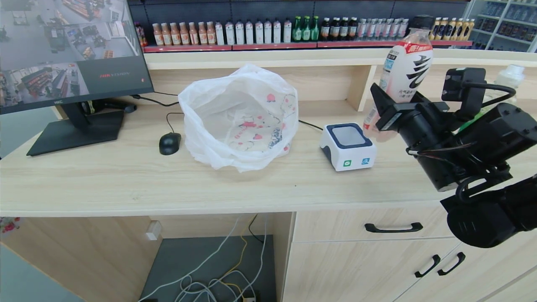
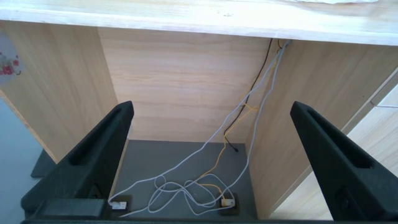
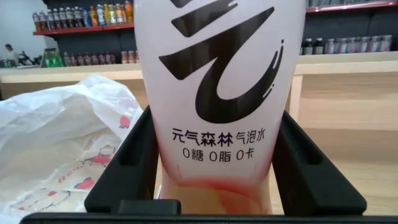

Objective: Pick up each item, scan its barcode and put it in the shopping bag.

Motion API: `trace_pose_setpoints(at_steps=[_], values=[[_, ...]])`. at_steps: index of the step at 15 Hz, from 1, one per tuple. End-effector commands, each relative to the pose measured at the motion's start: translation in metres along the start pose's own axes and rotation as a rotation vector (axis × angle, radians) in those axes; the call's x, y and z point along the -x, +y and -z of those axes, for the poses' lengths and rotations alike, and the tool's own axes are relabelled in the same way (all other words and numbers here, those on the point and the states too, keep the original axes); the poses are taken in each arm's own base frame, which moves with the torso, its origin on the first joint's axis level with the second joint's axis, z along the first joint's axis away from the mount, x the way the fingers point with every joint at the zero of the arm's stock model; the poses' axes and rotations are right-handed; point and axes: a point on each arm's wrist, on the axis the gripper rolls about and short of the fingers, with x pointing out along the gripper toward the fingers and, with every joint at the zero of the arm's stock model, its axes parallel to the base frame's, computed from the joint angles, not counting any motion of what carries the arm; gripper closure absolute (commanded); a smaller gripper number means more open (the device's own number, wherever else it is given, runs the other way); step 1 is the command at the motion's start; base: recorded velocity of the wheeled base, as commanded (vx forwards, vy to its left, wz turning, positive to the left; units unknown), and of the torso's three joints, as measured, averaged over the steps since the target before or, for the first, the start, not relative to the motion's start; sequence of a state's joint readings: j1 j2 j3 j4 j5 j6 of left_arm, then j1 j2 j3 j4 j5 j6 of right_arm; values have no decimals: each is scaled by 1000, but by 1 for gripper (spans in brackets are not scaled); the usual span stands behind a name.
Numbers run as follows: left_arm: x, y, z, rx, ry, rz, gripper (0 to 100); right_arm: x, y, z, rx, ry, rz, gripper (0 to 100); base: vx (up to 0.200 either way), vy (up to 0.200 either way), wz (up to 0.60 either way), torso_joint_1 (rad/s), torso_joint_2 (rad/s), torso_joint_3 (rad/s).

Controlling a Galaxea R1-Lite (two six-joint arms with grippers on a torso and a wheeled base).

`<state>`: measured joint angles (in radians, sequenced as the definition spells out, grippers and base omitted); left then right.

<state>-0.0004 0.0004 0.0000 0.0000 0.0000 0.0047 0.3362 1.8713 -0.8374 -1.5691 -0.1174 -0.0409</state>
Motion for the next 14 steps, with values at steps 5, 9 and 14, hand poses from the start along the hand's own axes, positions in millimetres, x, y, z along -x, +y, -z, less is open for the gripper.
trace_pose_setpoints(at_steps=[5,9,14], values=[[0,0,0,0,0,0,0,-12,18,4,-57,-29,-39,100,0,200,0,-2,5,1],[0,0,0,0,0,0,0,-13,32,4,-82,-35,-71,100,0,200,0,-1,-4,4],[0,0,0,2,0,0,0,-11,36,3,-94,-34,-83,100,0,200,0,5,4,4]])
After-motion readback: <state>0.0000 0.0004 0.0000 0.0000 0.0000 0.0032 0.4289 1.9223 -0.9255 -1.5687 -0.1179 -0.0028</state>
